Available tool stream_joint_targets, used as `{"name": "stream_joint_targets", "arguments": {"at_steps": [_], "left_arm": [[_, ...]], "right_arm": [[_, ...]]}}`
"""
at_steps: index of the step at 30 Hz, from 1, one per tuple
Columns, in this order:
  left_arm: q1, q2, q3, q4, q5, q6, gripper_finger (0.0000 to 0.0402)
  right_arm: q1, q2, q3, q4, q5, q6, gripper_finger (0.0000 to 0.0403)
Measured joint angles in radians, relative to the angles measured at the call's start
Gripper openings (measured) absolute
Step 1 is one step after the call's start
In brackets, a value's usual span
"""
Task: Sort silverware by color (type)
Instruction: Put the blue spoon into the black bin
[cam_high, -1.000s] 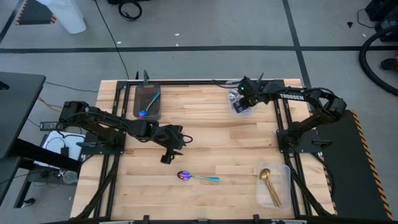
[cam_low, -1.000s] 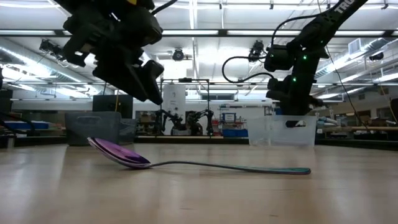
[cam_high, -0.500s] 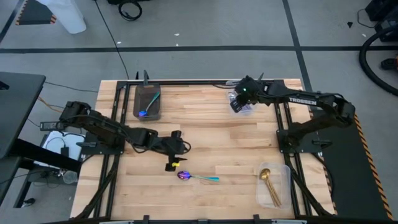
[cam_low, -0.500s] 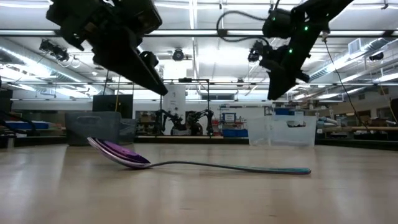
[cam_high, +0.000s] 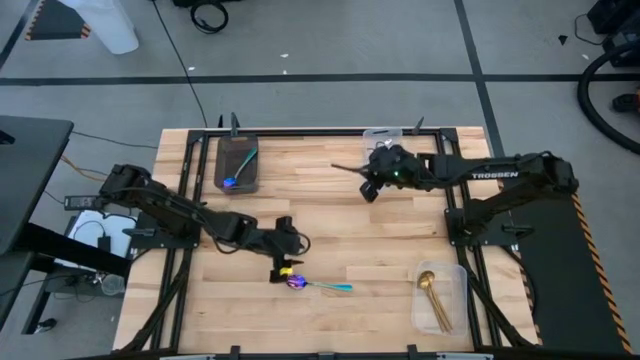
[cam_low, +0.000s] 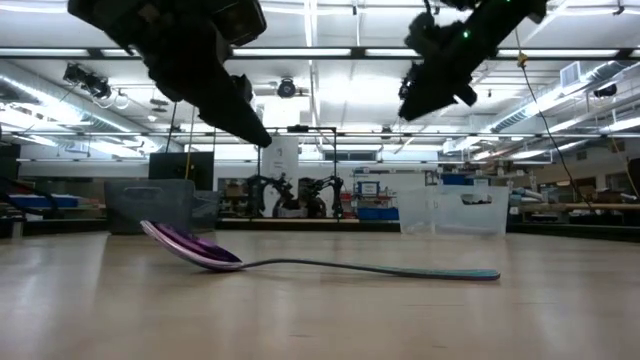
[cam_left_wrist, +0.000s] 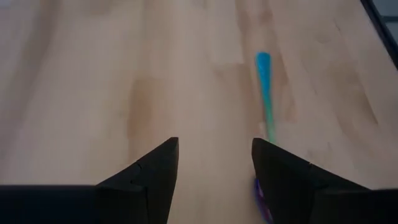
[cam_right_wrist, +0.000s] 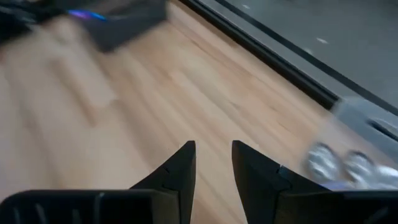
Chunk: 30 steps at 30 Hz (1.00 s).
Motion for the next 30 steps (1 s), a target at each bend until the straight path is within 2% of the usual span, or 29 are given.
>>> {"name": "stream_joint_targets", "arguments": {"at_steps": [5, 9, 12, 15, 21, 30], "left_arm": [[-0.033, 0.049, 0.004, 0.006, 0.004, -0.042, 0.0212], [-0.031, 0.079, 0.004, 0.013, 0.003, -0.117, 0.0212], [-0.037, 0.091, 0.007, 0.011, 0.002, -0.157, 0.0212], [-0.046, 0.101, 0.020, -0.005, 0.003, -0.171, 0.0212], [-0.061, 0.187, 0.112, -0.036, -0.008, -0.173, 0.0212], [-0.077, 0.334, 0.274, -0.197, -0.001, -0.151, 0.0212]], "right_arm": [[0.100, 0.000, 0.000, 0.091, 0.013, -0.006, 0.0114], [0.152, 0.000, -0.003, 0.135, 0.084, -0.011, 0.0114], [0.172, 0.000, -0.014, 0.188, 0.135, -0.046, 0.0114], [0.176, 0.000, -0.014, 0.190, 0.140, -0.052, 0.0114], [0.176, 0.001, -0.016, 0.178, 0.134, -0.054, 0.0114], [0.176, 0.001, -0.016, 0.158, 0.129, -0.054, 0.0114]]}}
